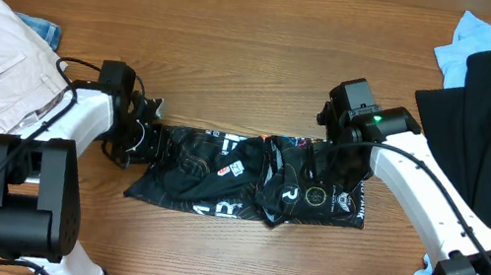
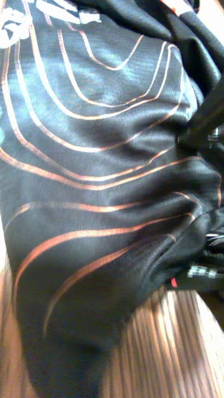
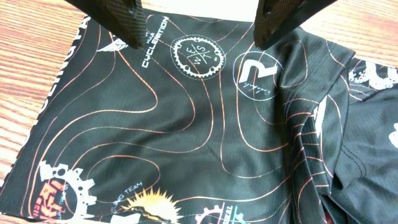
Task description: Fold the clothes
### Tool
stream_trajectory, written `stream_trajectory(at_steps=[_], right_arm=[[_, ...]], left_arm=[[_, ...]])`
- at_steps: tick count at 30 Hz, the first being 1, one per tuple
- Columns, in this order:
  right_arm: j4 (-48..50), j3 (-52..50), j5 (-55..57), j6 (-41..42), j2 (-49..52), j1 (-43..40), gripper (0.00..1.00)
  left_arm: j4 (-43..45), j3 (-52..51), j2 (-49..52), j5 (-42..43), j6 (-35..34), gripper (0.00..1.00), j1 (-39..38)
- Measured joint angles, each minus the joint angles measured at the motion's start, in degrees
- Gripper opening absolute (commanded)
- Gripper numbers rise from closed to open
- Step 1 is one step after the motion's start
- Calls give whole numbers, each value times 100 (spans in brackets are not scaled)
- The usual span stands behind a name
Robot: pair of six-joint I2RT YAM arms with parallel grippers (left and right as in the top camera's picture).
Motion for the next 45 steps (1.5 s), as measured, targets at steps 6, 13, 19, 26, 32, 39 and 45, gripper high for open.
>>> stream_trajectory(at_steps=[6,13,19,26,32,39,45], right_arm=[[-4,0,0,0,0,0,59],[0,0,0,-4,0,0,59],[105,0,-2,63,0,-61,59],[131,0,2,153,0,-361,59],[133,0,9,155,0,-588,59],[129,0,13,170,0,-592,59],[122,0,9,170,0,-592,59]], left_arm=[[63,-219,-4,260,111,11,-63],[-258,-197,55,92,96,4,13],[-1047,798,223,-501,96,4,951],[-1429,2649,236,-782,50,4,2031],[-2090,3718,236,-529,-55,4,2015],[-2920,3757,238,-284,-61,4,975],[-3027,3530,238,-514,-151,4,-385]])
